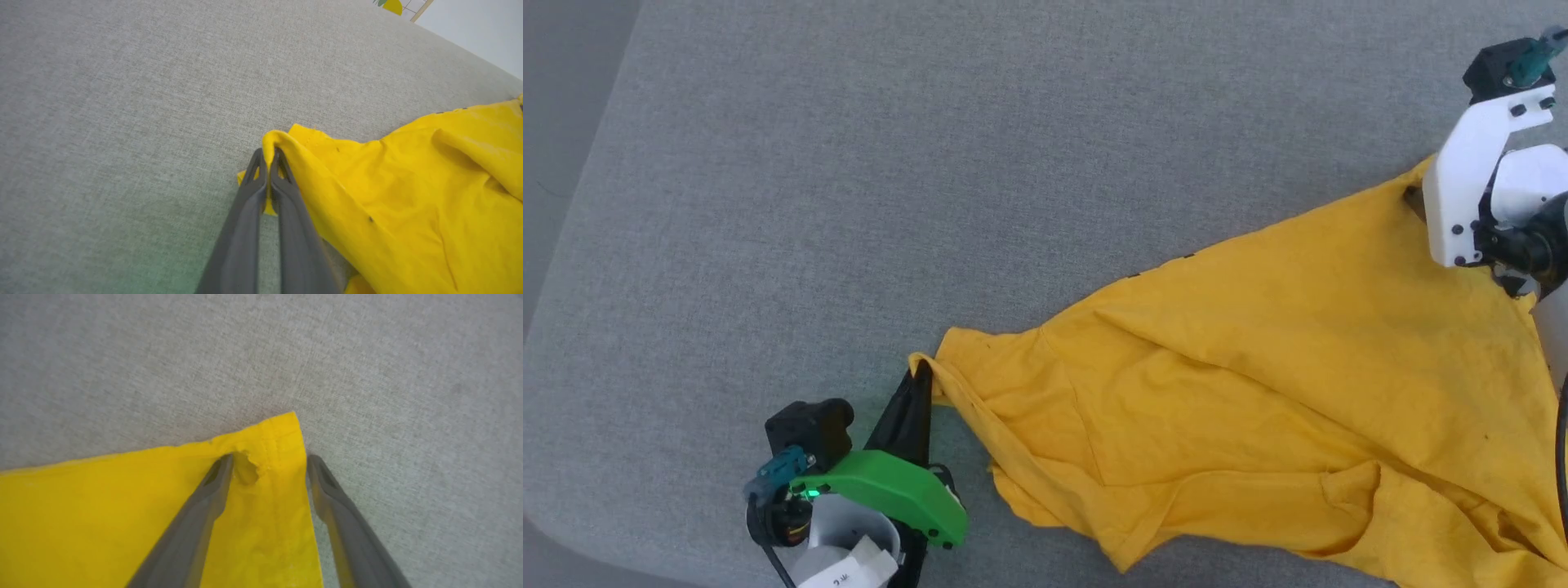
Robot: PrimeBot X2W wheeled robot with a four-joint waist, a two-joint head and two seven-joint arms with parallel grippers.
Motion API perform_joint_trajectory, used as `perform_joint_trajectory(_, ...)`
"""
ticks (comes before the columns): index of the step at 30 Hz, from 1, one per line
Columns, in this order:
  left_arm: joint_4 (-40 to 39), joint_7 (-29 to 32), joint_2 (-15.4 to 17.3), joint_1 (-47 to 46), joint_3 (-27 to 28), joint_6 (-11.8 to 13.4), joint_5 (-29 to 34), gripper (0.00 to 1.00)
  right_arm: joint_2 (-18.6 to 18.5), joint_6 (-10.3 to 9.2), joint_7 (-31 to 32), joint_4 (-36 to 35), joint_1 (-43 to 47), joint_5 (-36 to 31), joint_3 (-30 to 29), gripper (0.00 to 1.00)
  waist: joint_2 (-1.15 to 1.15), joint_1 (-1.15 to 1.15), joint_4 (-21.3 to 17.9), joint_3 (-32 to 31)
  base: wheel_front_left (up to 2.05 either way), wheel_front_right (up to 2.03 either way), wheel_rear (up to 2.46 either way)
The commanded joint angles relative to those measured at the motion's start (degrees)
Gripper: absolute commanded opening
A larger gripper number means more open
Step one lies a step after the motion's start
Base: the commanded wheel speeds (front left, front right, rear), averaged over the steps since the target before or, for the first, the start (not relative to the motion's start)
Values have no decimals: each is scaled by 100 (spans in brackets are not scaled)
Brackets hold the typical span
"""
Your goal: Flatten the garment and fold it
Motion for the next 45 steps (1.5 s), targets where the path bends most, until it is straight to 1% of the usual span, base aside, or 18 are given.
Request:
perform_joint_trajectory(1, 41, -51, 8, -60, 32, -14, -9, 0, 136, 36, -71, 67, 328, 238, 79, 0, 0, 0, -199, -307, 0, 0, 0)
perform_joint_trajectory(5, 120, -39, 83, 40, 93, 10, -49, 0, -9, 36, -701, -477, 544, 727, -350, 0, 0, 0, -445, -763, 0, 0, 0)
perform_joint_trajectory(7, 131, -31, 126, 145, 134, 40, -75, 0, -38, 36, -950, -846, 855, 992, -677, 0, 0, 0, -618, -1049, 0, 0, 0)
perform_joint_trajectory(10, 83, 11, 187, 342, 185, 99, -119, 0, -81, 36, -1099, -1555, 1604, 1269, -1269, 0, 0, 0, -884, -1409, 0, 0, 0)
perform_joint_trajectory(12, 28, 46, 227, 473, 210, 133, -147, 0, -22, 36, -1029, -2053, 2228, 1408, -1654, 0, 0, 0, -1056, -1592, 0, 0, 0)
perform_joint_trajectory(16, -81, 112, 272, 664, 233, 188, -195, 0, 410, 36, -766, -3056, 3586, 1530, -2487, 0, 0, 0, -1327, -1798, 0, 0, 0)
perform_joint_trajectory(19, -146, 136, 271, 748, 242, 214, -239, 0, 887, 36, -531, -3595, 4531, 1518, -2824, 0, 0, 0, -1456, -1849, 0, 0, 0)
perform_joint_trajectory(22, -187, 100, 175, 849, 323, 189, -457, 0, 1392, 36, -209, -3921, 5404, 1545, -2830, 0, 0, 0, -1568, -1886, 0, 0, 0)
perform_joint_trajectory(24, -176, 72, 134, 885, 397, 138, -616, 0, 1571, 36, -77, -4056, 5795, 1515, -2779, 0, 0, 0, -1610, -1895, 0, 0, 0)
perform_joint_trajectory(27, -141, 1, 77, 927, 488, 57, -810, 0, 1699, 36, 24, -4083, 6060, 1540, -2620, 0, 0, 0, -1644, -1906, 0, 0, 0)
perform_joint_trajectory(29, -118, -9, 48, 897, 516, -35, -941, 0, 1740, 36, 19, -4086, 6038, 1594, -2558, 0, 0, 0, -1643, -1911, 0, 0, 0)
perform_joint_trajectory(31, -63, 73, 121, 745, 512, -153, -996, 0, 1735, 36, 61, -4091, 5877, 1615, -2476, 0, 0, 0, -1619, -1904, 0, 0, 0)
perform_joint_trajectory(33, -22, 215, 222, 448, 527, -282, -1063, 0, 1592, 36, 181, -4100, 5561, 1600, -2369, 0, 0, 0, -1595, -1873, 0, 0, 0)
perform_joint_trajectory(35, 32, 455, 392, -7, 524, -424, -1090, 0, 1368, 36, 379, -4093, 5092, 1609, -2257, 0, 0, 0, -1563, -1837, 0, 0, 0)
perform_joint_trajectory(38, 203, 897, 709, -945, 546, -627, -1094, 0, 847, 36, 812, -4049, 4165, 1555, -1986, 0, 0, 0, -1536, -1707, 0, 0, 0)
perform_joint_trajectory(40, 409, 1177, 968, -1683, 476, -772, -930, 0, 572, 36, 1055, -3914, 3468, 1540, -1879, 0, 0, 0, -1503, -1579, 0, 0, 0)
perform_joint_trajectory(43, 895, 1513, 1116, -2898, 417, -885, -787, 0, 277, 36, 1246, -3586, 2295, 1371, -1723, 0, 0, 0, -1490, -1282, 0, 0, 0)
perform_joint_trajectory(45, 1274, 1617, 1151, -3707, 425, -881, -674, 0, 262, 36, 1237, -3274, 1507, 1208, -1713, 0, 0, 0, -1506, -1045, 0, 0, 0)
